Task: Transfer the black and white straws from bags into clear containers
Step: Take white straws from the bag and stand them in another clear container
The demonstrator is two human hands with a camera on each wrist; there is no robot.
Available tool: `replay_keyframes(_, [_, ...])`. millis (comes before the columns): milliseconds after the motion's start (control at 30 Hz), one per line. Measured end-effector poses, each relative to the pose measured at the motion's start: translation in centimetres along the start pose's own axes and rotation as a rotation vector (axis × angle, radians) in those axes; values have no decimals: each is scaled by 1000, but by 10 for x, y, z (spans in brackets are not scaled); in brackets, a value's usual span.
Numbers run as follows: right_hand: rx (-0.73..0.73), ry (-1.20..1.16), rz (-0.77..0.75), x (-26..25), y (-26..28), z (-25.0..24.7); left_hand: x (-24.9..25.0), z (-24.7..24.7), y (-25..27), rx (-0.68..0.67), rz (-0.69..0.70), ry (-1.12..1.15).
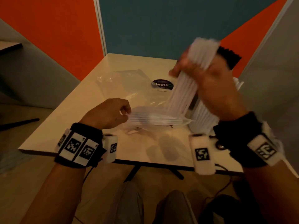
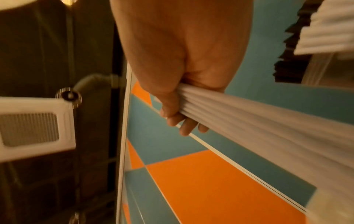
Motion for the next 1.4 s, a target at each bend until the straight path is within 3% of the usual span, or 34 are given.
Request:
replay_keyframes(67, [81, -204, -97, -22, -7, -26, 11, -7, -2, 16, 38, -34])
replay_keyframes(167, [164, -323, -184, -44, -14, -69, 39, -16, -9, 155, 111, -50])
replay_keyframes(333, [303, -395, -255, -53, -13, -121, 112, -30, -31, 378, 353, 195])
replay_keyframes(433, [364, -312, -228, -48, -12, -141, 151, -27, -52, 382, 503, 251])
replay_keyframes(567, [423, -243, -123, -32, -9, -158, 175, -13, -71, 351, 577, 173])
replay_keyframes(867, [501, 371, 55, 8, 7, -170, 180, 3, -81, 370, 541, 322])
replay_keyframes(1100, [541, 492, 7, 22, 15, -168, 191, 3, -81, 383, 410, 429])
replay_keyframes(1200, [544, 458, -29, 22, 13, -167, 201, 8, -90, 324, 401, 434])
replay_keyframes(1400, [321, 532, 110, 29, 11, -154, 220, 13, -102, 230, 418, 446])
Point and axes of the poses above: each hand's wrist, its own y-axis away from the middle knuckle, its own z-axis out of the palm, x = y × z, the point moved 3 cm from there along -y, towards the middle knuckle, and after that the axes turned 14 degrees about -y, right-handed, at the moved point
